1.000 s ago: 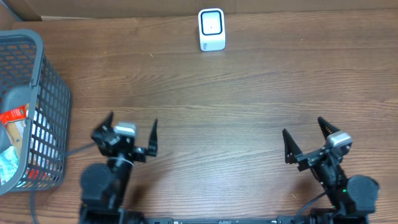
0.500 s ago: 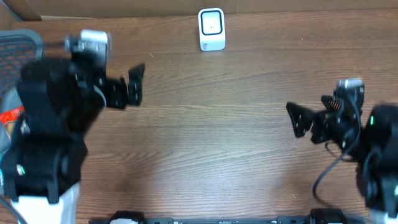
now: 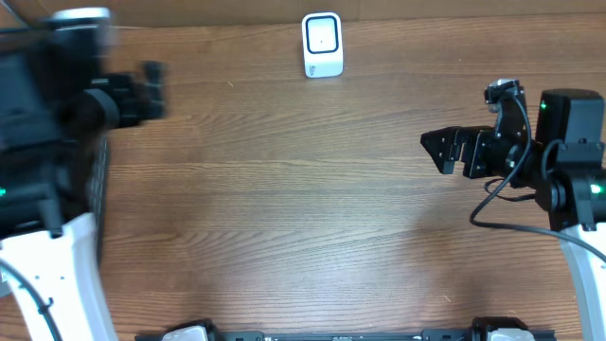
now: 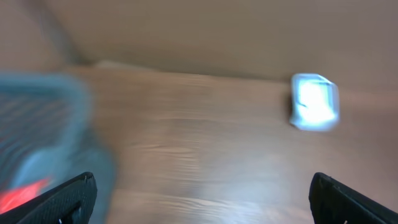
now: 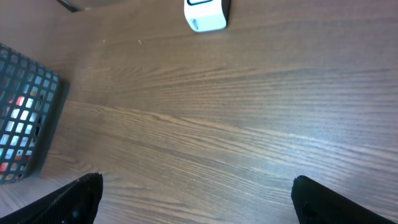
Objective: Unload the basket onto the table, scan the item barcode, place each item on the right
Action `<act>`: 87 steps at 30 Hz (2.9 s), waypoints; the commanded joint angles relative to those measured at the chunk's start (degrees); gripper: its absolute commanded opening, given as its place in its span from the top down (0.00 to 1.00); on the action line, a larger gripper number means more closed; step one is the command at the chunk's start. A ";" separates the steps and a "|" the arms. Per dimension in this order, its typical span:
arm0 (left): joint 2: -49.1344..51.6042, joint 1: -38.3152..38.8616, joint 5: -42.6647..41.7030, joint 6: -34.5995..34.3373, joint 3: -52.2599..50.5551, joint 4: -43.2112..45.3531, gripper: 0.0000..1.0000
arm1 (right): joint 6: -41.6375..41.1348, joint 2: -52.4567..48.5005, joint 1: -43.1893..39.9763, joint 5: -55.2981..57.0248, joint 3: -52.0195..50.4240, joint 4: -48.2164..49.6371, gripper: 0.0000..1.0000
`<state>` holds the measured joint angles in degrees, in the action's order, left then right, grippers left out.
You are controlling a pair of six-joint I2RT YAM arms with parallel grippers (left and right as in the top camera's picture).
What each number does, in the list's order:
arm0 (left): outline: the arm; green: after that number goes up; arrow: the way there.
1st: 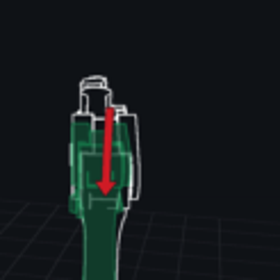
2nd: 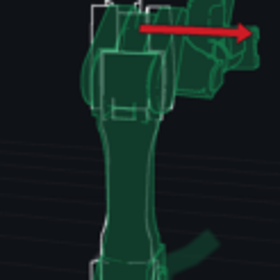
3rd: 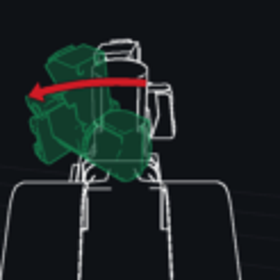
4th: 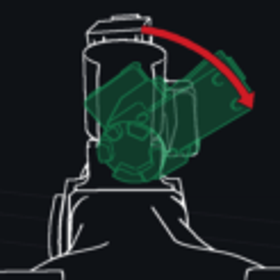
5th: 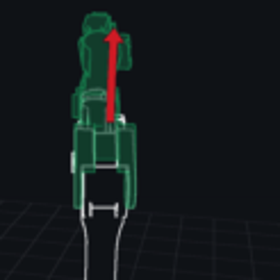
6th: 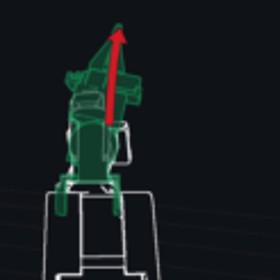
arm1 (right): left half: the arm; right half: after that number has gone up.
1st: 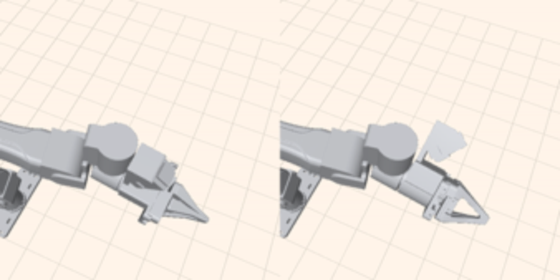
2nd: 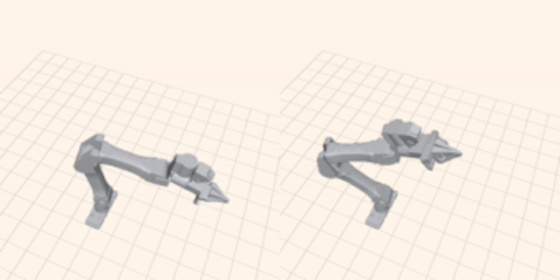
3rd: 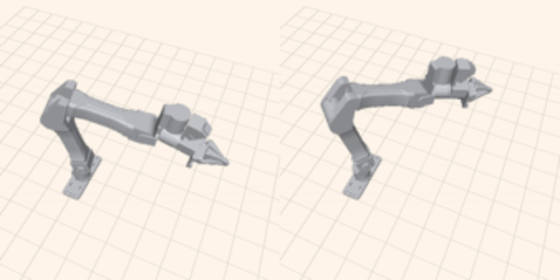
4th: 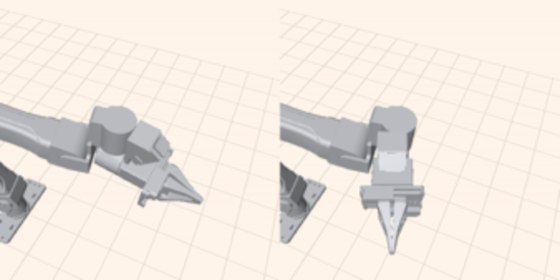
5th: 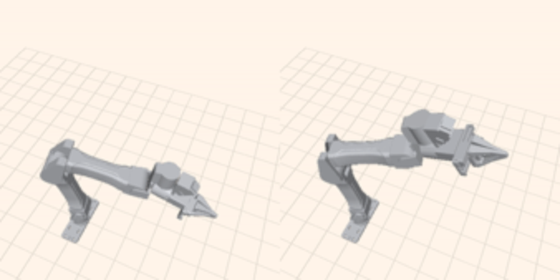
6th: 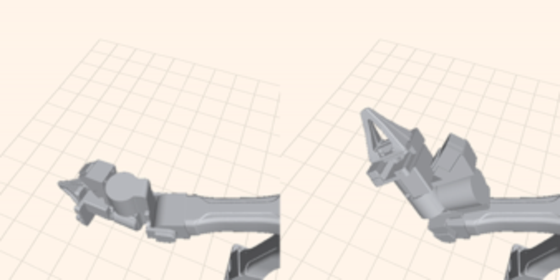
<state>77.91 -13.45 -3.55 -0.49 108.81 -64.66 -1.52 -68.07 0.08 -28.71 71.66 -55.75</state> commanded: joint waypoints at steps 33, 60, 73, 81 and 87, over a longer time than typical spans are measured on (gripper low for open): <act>36.41 -36.81 -3.54 -2.27 -1.09 2.56 0.00 | 0.00 -0.83 -0.09 1.25 1.11 -5.31 0.00; 44.28 -30.34 11.34 -1.57 -16.83 10.93 0.62 | -0.04 -0.85 -0.09 3.17 1.11 -6.56 0.00; 42.88 -30.21 -1.22 -1.86 18.69 -10.80 0.96 | -0.04 -0.85 -0.09 3.15 1.11 -6.56 0.00; 32.52 -25.07 -9.86 -1.60 43.15 -20.59 0.96 | -0.24 -0.85 -0.09 3.13 1.11 -6.58 0.01; 26.14 -10.47 -12.55 -0.74 43.98 -24.35 0.96 | -0.24 -0.85 -0.09 3.15 1.11 -6.49 0.01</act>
<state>107.66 -31.99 -11.55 -1.52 151.17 -87.02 -1.52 -69.01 0.08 -25.89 71.66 -62.54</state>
